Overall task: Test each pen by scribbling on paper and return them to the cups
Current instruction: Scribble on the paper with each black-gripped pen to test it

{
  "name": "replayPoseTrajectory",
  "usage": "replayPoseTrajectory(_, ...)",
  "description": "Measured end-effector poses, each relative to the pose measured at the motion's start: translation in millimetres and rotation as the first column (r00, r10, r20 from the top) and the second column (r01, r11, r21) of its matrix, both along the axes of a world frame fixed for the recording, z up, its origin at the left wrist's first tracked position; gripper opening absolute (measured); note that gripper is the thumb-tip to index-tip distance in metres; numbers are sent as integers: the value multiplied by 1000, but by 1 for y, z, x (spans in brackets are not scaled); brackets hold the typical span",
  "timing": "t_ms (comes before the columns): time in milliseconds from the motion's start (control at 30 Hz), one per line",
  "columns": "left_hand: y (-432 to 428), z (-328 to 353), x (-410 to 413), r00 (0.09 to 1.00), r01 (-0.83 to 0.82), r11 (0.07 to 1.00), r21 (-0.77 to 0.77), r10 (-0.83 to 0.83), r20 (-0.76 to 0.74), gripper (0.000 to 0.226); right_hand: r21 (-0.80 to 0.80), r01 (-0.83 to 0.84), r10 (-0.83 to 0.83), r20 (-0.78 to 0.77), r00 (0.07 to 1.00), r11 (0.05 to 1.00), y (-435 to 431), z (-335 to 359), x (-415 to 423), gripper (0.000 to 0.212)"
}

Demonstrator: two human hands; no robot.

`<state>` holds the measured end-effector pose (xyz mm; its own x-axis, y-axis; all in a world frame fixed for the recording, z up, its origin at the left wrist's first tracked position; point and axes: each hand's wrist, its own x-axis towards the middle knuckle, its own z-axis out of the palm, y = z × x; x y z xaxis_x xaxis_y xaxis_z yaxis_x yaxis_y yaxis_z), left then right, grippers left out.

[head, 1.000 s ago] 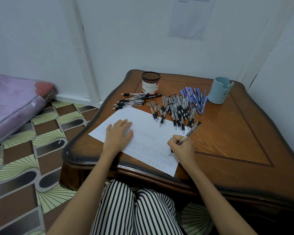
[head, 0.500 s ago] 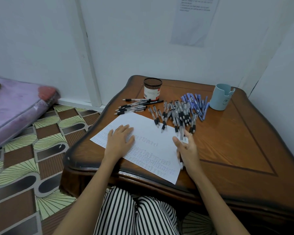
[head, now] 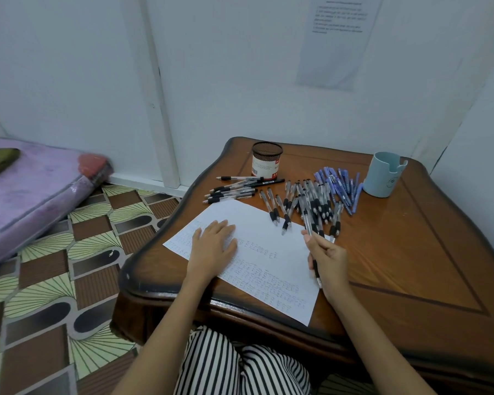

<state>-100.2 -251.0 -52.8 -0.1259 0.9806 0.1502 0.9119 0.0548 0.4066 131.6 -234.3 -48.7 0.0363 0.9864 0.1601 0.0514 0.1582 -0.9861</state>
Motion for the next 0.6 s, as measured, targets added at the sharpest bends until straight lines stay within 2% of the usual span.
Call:
replayPoseTrajectory(67,-2,1,0,1000,2,1000,-4,-2,-7,45,37,61,-65,116,991,997,13,5,-8,31)
replayPoseTrajectory(100,-2,1,0,1000,3,1000,-5,-3,-14,45,66,100,-112,196,974,993,24,7,-12,25)
replayPoseTrajectory(133,-2,2,0,1000,5,1000,-6,-5,-18,45,107,118,-145,286,947,987,35,11,-16,13)
replayPoseTrajectory(233,-2,4,1,1000,1,1000,-18,-1,-16,46,138,121,-178,554,813,983,72,21,-28,7)
replayPoseTrajectory(333,-3,5,2,1000,-5,1000,-29,5,-27,47,96,157,-170,799,577,983,95,31,-38,37)
replayPoseTrajectory(367,-2,5,2,999,-5,999,-33,4,-33,47,129,151,-190,828,528,980,101,32,-41,42)
replayPoseTrajectory(433,-2,5,2,999,-3,999,-41,1,-43,47,210,111,-238,832,502,971,113,37,-51,38)
replayPoseTrajectory(533,-1,4,2,999,1,999,-41,-3,-50,47,280,-78,-220,873,435,957,135,42,-73,26)
replayPoseTrajectory(600,0,3,2,998,0,999,-37,-2,-55,47,300,-185,-203,887,414,936,152,43,-90,26)
